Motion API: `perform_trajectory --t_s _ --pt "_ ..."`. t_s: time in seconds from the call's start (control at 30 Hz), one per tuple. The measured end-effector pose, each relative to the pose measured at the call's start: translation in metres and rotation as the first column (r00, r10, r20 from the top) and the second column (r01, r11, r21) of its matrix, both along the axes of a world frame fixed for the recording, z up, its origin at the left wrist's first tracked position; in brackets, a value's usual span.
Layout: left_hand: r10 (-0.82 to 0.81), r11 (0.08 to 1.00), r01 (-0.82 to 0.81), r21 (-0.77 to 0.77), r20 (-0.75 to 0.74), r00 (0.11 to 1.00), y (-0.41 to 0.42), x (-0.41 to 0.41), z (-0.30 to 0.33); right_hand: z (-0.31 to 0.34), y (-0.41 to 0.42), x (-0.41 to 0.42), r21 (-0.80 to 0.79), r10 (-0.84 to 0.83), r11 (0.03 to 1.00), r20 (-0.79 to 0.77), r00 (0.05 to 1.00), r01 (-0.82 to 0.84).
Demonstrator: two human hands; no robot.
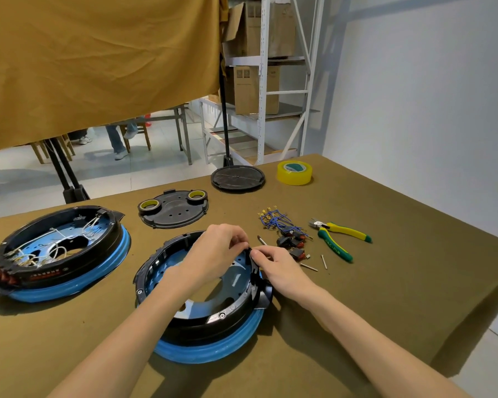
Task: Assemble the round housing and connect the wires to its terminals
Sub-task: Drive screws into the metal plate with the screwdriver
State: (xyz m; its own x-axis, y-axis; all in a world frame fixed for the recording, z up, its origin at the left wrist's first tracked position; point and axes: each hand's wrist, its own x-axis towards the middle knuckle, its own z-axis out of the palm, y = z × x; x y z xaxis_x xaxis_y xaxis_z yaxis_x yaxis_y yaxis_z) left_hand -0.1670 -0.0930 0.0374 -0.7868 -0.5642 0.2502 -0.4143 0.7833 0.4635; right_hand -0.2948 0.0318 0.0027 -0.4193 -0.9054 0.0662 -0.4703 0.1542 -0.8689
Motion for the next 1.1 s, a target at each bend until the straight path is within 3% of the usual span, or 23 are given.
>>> perform_trajectory --t_s 0.57,0.77,0.87,0.97,1.1 --pt "-0.029 0.989 0.021 -0.146 -0.051 0.998 0.011 0.005 0.001 -0.003 -0.002 0.005 0.012 -0.021 1.000 -0.016 1.000 0.021" --pt "-0.132 0.955 0.164 -0.246 0.142 0.981 0.008 0.022 -0.008 0.000 -0.003 0.006 0.014 -0.009 1.000 -0.040 0.999 0.010" --pt "-0.147 0.971 0.173 -0.162 0.162 0.976 0.007 0.028 -0.009 0.004 -0.006 0.004 0.036 -0.006 0.999 -0.020 1.000 0.007" --pt "-0.126 0.990 0.129 -0.056 0.054 0.991 0.002 0.038 -0.005 0.007 -0.004 0.002 0.101 0.032 0.994 0.037 0.999 -0.036" --pt "-0.076 0.996 0.074 0.051 0.039 0.996 -0.005 0.061 -0.009 0.009 -0.008 -0.004 0.164 0.103 0.983 -0.101 0.990 -0.085"
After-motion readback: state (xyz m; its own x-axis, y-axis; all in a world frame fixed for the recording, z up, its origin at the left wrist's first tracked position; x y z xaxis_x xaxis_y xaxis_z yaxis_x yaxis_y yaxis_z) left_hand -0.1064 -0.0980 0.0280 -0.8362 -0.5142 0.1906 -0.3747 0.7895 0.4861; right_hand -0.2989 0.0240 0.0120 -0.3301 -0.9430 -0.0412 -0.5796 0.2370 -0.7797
